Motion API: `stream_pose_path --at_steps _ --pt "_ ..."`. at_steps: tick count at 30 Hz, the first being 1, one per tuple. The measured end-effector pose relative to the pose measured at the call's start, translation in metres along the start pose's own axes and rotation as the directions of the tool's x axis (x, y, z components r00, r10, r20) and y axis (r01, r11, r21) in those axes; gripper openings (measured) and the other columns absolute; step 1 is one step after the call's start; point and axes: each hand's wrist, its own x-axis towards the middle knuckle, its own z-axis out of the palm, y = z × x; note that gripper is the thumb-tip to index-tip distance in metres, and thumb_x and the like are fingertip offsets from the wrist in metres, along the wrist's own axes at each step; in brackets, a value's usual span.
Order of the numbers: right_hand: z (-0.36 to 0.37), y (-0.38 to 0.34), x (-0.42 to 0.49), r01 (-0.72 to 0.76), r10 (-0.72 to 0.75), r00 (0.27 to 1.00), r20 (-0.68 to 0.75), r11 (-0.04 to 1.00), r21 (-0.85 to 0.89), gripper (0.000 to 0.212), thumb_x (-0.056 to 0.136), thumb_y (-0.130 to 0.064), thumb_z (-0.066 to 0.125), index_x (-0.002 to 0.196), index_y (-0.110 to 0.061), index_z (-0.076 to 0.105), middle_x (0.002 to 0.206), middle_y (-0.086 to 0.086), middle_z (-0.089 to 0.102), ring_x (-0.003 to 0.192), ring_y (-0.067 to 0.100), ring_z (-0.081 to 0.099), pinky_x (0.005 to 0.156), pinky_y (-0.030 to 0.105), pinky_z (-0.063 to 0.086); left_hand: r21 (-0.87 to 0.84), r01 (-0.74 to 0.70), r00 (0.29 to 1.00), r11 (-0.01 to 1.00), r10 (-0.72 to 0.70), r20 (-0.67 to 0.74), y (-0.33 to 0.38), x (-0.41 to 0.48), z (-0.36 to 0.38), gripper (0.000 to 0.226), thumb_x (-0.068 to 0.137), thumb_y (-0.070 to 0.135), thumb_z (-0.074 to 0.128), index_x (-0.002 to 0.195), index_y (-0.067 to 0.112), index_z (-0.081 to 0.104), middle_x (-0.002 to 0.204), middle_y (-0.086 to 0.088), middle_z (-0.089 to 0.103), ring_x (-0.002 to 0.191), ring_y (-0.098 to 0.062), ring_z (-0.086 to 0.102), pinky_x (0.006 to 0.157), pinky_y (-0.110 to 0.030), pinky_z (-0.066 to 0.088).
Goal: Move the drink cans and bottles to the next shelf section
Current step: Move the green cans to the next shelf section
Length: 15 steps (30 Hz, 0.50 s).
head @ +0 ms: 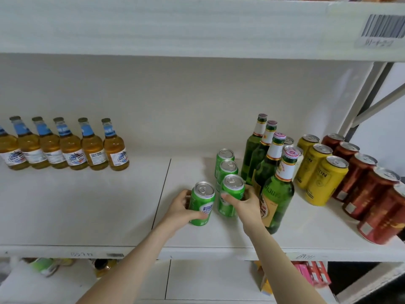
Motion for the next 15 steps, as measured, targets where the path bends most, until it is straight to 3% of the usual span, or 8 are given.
stream_pose_path --at_steps 5,9,15 --pt "0.004 0.015 0.018 -0.008 0.008 1.0 0.002 1.0 -0.022 0.07 0.06 -0.03 0.093 0.116 -0.024 0.053 0.11 -0.005 0.069 0.103 0.015 0.065 0.092 0.036 0.049 -0.054 0.012 1.0 0.998 -0.012 0.007 -0.006 0.014 0.0 0.071 0.045 0.009 0.089 0.108 0.013 0.058 0.102 -0.006 0.075 0.097 -0.023 0.072 0.084 -0.039 0.059" --pt "0.005 0.021 0.024 -0.007 0.007 1.0 -0.008 0.999 -0.034 0.059 0.06 -0.031 0.093 0.103 -0.035 0.053 0.106 -0.011 0.069 0.099 0.008 0.065 0.082 0.026 0.047 -0.071 0.01 1.0 0.997 -0.009 0.011 -0.008 0.019 -0.003 0.074 0.042 0.011 0.089 0.109 0.012 0.057 0.104 -0.007 0.075 0.097 -0.023 0.072 0.081 -0.034 0.059" --pt "0.005 0.021 0.027 -0.001 0.002 1.0 0.015 0.998 -0.07 0.067 0.066 -0.031 0.09 0.119 -0.031 0.049 0.112 -0.01 0.065 0.101 0.006 0.061 0.084 0.026 0.043 -0.081 0.019 0.999 0.996 -0.017 0.027 -0.013 0.019 -0.01 0.09 0.033 0.022 0.091 0.116 0.012 0.056 0.11 -0.008 0.073 0.102 -0.023 0.071 0.091 -0.042 0.057"
